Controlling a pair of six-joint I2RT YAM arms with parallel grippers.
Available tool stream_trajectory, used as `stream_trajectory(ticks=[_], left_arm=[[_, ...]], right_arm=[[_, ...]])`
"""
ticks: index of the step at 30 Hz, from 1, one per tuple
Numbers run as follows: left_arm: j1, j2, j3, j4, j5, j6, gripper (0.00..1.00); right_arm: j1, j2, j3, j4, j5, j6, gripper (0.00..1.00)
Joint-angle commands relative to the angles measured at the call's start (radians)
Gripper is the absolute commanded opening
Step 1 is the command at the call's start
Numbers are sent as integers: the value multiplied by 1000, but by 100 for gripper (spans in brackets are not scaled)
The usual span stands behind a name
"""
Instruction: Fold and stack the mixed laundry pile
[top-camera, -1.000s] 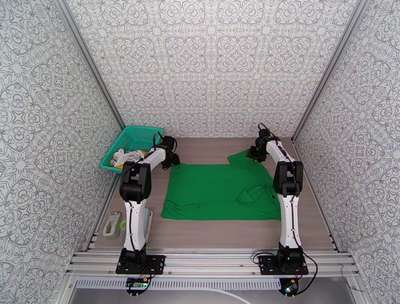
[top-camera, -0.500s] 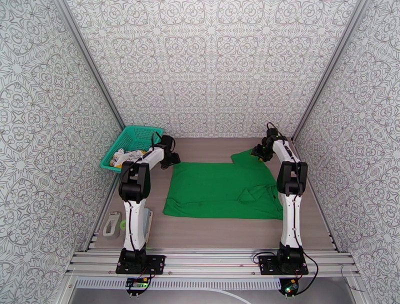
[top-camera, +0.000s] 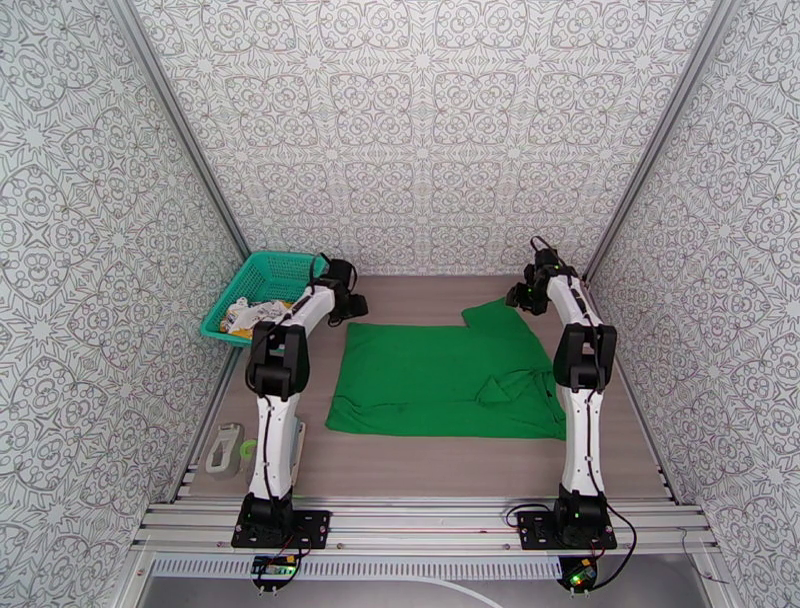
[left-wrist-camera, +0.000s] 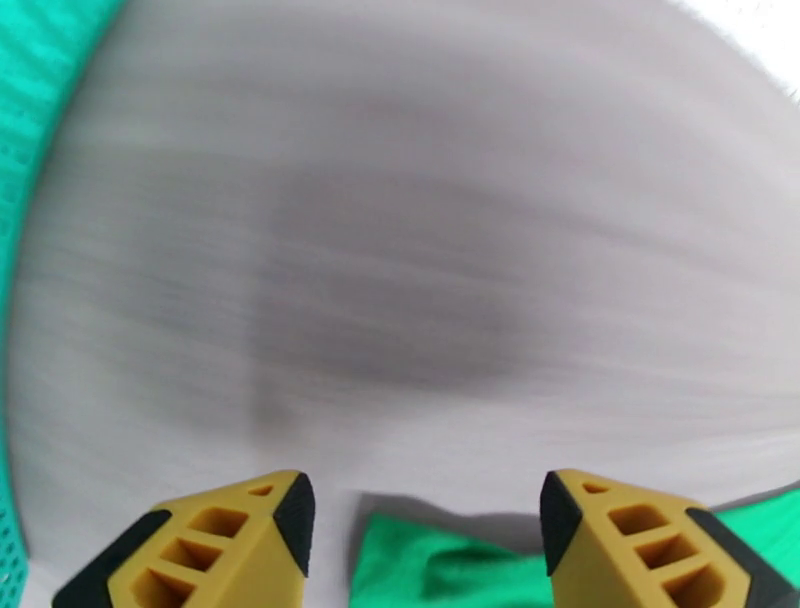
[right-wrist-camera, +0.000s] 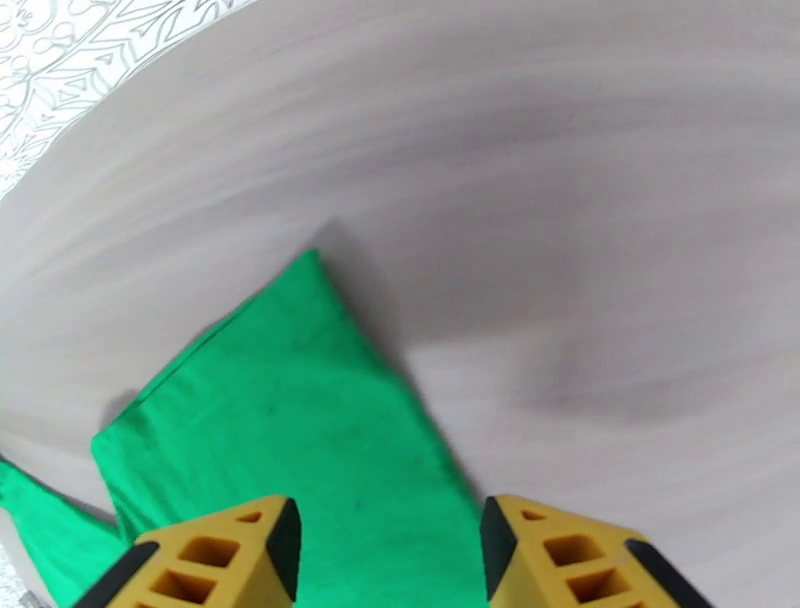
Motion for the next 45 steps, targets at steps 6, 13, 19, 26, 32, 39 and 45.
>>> stream_trajectory(ticks=[6,13,19,26,32,39,45], left_arm=[[-18,57,74,-81,14,33,55],[-23,40,64,-57,42,51,28],[-12,27,55,-41,72,61,14],[2,-36,-32,37,127,89,0],[7,-147,-176,158,166,108,0],[25,-248,-293,246,202,103,0],[30,-297,-358,275,214,109,0]], right_arm=[[43,109,112,-46,66,-104,58],[64,174,191,-54,91,-111,50],[68,175,195,-35,93,-123,20],[68,95,175,-7,47,-121,0],[56,-24,35,49,-4,-99,0],[39,-113,-69,81,-33,-90,0],[21,-178,-162,98,-49,-87,0]])
